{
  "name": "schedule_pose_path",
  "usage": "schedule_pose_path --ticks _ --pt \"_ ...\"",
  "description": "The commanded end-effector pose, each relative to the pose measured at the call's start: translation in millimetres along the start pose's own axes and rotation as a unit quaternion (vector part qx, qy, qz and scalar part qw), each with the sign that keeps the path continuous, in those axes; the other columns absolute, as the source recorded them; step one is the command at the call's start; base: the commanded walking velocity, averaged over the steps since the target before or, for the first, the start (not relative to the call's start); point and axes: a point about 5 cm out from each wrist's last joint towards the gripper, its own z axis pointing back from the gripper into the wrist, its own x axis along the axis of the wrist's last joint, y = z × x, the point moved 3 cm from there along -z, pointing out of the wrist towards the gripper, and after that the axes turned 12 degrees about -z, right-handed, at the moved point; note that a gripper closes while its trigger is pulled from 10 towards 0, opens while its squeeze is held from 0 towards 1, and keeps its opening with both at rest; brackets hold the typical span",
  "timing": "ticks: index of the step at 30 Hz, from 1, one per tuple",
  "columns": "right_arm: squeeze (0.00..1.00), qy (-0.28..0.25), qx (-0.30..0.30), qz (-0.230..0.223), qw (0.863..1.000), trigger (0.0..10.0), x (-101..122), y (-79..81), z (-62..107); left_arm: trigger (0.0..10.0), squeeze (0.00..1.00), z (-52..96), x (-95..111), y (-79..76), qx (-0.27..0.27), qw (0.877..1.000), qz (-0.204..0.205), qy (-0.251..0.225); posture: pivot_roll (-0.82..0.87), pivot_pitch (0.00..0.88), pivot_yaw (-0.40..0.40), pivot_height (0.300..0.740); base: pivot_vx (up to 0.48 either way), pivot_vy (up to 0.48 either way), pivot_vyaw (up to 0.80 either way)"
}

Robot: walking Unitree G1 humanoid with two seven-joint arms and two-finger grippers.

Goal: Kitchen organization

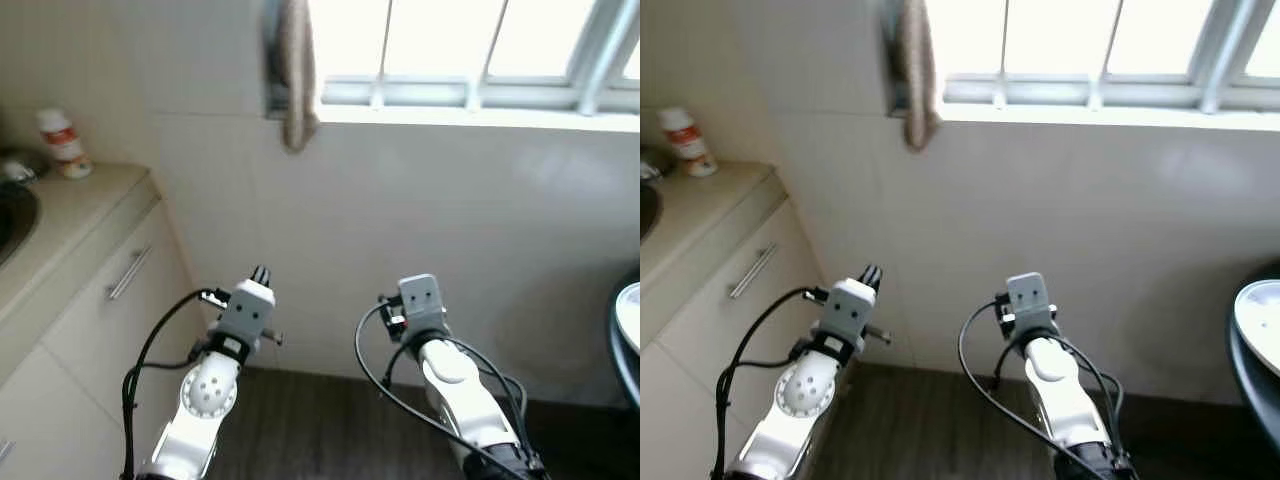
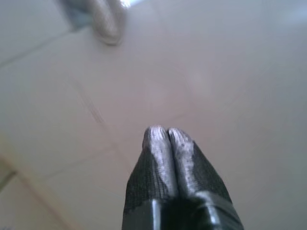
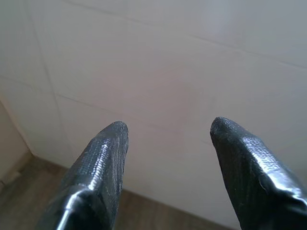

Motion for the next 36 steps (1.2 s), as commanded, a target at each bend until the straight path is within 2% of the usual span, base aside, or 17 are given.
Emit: schedule_pose_path --ticks 1,5,15,19,24,25,29,32,33,35,36 --pt "0.00 -0.005 0.006 0.003 1.000 10.0 2 3.1 -0.9 10.0 0.00 1.5 -3 1.2 -0.002 1.000 -0.007 0.005 -0.08 0.000 0.036 0.740 0.000 -0.300 0.00" --pt "0.00 0.007 0.016 0.027 0.999 10.0 -2 7.7 -1.6 10.0 0.00 1.6 -3 0.5 -0.003 1.000 -0.006 0.005 -0.08 0.000 0.036 0.740 0.000 -0.464 0.00" --pt "0.00 0.010 0.031 0.040 0.999 10.0 -5 12.8 -1.0 10.0 0.00 0.6 -4 0.1 -0.001 1.000 -0.005 0.007 -0.08 0.000 0.034 0.740 0.000 -0.480 0.00" --pt "0.00 0.001 0.010 0.039 0.999 10.0 -2 6.1 -2.7 10.0 0.00 1.0 -3 3.3 0.013 1.000 0.018 0.003 -0.08 0.000 0.031 0.740 0.000 -0.075 0.00" --pt "0.00 -0.015 -0.002 0.028 0.999 10.0 5 1.5 -3.9 10.0 0.00 1.3 -6 3.5 0.015 1.000 0.024 0.010 -0.08 0.000 0.032 0.740 0.000 0.000 0.00" --pt "0.00 -0.015 -0.015 0.009 1.000 10.0 5 -2.1 -4.1 10.0 0.00 1.7 -7 3.3 0.014 0.999 0.026 0.012 -0.08 0.000 0.032 0.740 0.000 0.000 0.00" --pt "0.00 -0.023 -0.040 -0.011 0.999 10.0 8 -10.4 -4.3 10.0 0.00 2.5 -13 2.9 0.015 0.999 0.039 0.030 -0.08 0.000 0.031 0.740 0.000 0.000 -0.60" --pt "0.00 -0.040 -0.079 -0.021 0.996 10.0 14 -23.2 -4.3 10.0 0.00 2.5 -18 4.2 0.018 0.998 0.050 0.043 -0.08 0.000 0.031 0.740 0.000 0.480 -0.80" --pt "0.00 -0.048 -0.108 -0.035 0.992 10.0 17 -32.7 -4.2 10.0 0.00 2.4 -18 4.2 0.017 0.998 0.046 0.042 -0.08 0.000 0.031 0.740 0.000 0.480 -0.80" --pt "0.00 -0.051 -0.119 -0.045 0.991 10.0 17 -36.8 -4.1 10.0 0.00 2.4 -18 4.2 0.016 0.998 0.044 0.041 -0.08 0.000 0.031 0.740 0.000 0.480 -0.80" --pt "0.00 -0.055 -0.146 -0.055 0.986 10.0 19 -45.7 -3.1 10.0 0.00 2.7 -18 4.3 0.018 0.998 0.044 0.039 -0.08 0.000 0.032 0.740 0.000 0.304 -0.80"
